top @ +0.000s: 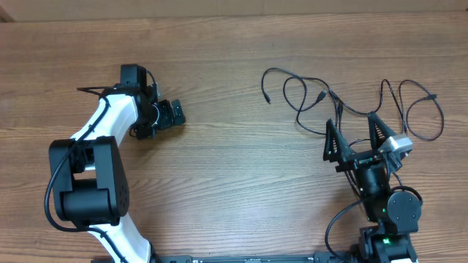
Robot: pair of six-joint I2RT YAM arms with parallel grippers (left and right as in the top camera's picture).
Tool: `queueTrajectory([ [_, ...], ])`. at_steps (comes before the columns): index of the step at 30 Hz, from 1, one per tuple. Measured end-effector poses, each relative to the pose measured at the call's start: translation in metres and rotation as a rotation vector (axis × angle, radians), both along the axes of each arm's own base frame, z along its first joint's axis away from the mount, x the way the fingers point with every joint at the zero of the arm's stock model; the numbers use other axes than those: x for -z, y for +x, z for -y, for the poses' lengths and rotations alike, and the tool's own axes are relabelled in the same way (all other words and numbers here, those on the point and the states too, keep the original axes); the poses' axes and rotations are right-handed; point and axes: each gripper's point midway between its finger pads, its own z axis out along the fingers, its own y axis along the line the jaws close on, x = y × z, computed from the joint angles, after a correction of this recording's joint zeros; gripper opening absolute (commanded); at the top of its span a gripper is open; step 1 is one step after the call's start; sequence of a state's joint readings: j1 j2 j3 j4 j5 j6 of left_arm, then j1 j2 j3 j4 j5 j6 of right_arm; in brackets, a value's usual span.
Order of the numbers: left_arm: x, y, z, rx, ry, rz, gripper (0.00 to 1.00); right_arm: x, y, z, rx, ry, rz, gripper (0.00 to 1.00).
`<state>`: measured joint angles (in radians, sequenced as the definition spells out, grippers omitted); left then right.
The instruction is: Untangle cables
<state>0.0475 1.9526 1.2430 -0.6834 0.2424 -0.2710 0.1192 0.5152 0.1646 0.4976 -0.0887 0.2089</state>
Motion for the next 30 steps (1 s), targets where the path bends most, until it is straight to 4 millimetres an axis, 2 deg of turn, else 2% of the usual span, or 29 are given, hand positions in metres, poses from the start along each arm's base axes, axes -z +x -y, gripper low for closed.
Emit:
queueTrajectory([
  [13,0.0,0.0,0.0,0.0,0.0,0.0,1.0,0.033,-0.021,0.002,-0.001,0.002,0.007,1.0],
  [19,0.0,0.0,0.0,0.0,0.0,0.0,1.0,0.03,-0.027,0.003,-0.001,0.003,0.019,1.0],
  [30,0.0,0.0,0.0,0.0,0.0,0.0,0.99,0.077,-0.033,0.004,-0.001,-0.019,-0.165,1.0],
])
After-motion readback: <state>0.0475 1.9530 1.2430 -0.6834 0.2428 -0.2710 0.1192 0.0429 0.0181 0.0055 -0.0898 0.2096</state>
